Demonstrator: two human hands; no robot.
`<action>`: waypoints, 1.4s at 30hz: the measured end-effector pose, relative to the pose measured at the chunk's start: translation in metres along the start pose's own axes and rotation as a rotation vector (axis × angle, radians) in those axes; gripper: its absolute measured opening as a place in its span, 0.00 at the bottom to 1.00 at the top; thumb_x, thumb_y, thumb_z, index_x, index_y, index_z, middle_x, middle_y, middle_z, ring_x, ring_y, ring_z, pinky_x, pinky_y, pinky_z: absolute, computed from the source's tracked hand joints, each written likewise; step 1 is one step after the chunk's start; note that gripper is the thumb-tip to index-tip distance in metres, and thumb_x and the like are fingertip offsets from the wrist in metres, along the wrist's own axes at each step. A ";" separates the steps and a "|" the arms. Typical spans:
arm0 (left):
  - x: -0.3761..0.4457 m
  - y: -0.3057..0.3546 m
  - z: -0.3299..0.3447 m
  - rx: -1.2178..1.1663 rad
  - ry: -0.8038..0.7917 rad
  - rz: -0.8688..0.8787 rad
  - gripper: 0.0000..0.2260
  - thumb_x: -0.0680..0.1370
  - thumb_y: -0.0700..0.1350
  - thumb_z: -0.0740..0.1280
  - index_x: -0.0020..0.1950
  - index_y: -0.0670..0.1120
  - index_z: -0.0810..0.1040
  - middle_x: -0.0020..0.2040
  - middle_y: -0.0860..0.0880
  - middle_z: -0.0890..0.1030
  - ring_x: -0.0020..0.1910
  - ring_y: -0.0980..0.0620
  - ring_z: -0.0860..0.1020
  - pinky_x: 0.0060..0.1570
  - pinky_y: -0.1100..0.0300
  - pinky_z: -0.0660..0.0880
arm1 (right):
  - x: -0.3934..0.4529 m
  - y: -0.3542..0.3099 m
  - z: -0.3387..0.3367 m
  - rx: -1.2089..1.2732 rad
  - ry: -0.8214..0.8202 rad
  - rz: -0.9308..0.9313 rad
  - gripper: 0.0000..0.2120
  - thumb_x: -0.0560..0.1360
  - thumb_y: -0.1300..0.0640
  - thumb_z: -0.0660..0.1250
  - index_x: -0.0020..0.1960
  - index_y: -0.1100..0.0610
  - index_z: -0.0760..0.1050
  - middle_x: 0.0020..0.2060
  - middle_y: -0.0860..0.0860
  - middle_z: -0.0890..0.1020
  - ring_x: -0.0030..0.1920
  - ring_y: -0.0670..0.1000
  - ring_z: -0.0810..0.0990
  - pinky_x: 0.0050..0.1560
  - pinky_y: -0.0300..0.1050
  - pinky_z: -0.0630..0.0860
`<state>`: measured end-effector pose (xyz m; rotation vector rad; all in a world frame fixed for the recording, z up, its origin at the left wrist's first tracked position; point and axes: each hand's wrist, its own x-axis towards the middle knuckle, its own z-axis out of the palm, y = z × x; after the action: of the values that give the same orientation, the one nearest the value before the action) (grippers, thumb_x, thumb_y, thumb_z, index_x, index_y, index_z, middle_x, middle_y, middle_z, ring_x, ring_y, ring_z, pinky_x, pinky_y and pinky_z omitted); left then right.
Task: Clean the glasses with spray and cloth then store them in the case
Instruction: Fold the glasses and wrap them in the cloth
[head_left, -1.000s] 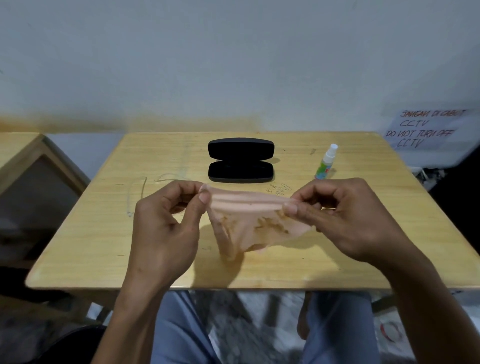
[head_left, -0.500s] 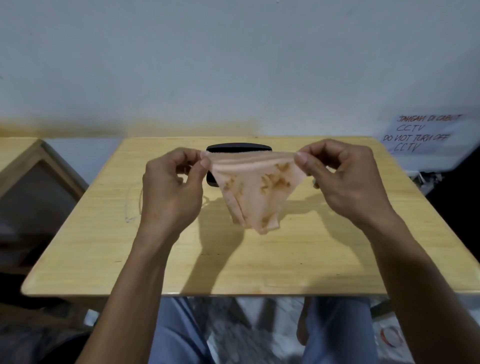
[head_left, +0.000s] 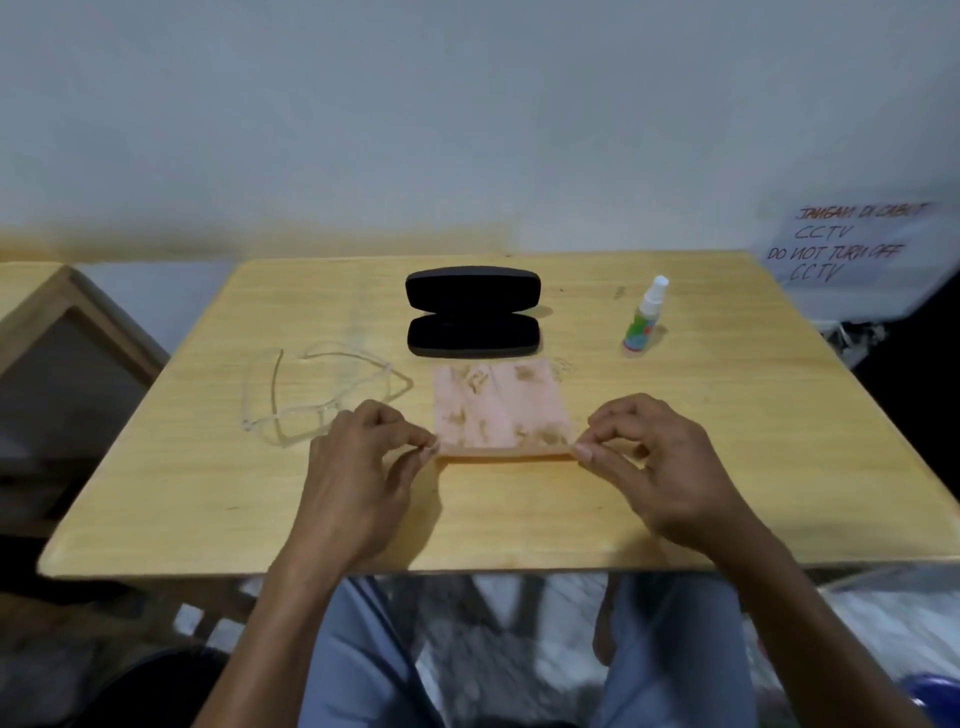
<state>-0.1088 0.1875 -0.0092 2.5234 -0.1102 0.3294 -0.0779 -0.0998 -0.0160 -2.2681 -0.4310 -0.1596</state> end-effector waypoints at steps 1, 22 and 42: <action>-0.005 -0.001 0.003 0.037 -0.026 0.010 0.03 0.76 0.47 0.71 0.47 0.54 0.84 0.45 0.53 0.75 0.49 0.46 0.76 0.46 0.45 0.73 | -0.005 0.003 0.002 -0.016 -0.018 -0.004 0.01 0.74 0.54 0.75 0.44 0.50 0.84 0.48 0.45 0.80 0.52 0.49 0.78 0.49 0.38 0.70; -0.033 -0.007 0.004 0.175 -0.095 0.003 0.07 0.76 0.51 0.70 0.52 0.60 0.84 0.50 0.55 0.75 0.51 0.49 0.73 0.50 0.53 0.62 | -0.034 0.005 0.020 -0.191 -0.031 -0.036 0.12 0.74 0.45 0.70 0.48 0.50 0.87 0.56 0.48 0.78 0.57 0.51 0.73 0.54 0.35 0.69; -0.038 -0.008 -0.001 0.055 0.088 -0.014 0.08 0.74 0.52 0.71 0.51 0.55 0.85 0.49 0.54 0.77 0.51 0.51 0.74 0.53 0.46 0.70 | -0.015 -0.023 0.028 -0.034 0.100 -0.031 0.03 0.73 0.51 0.76 0.44 0.50 0.85 0.49 0.46 0.82 0.53 0.48 0.78 0.50 0.35 0.71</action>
<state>-0.1448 0.1943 -0.0229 2.5584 -0.0499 0.4431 -0.1009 -0.0689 -0.0220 -2.2766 -0.4135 -0.2966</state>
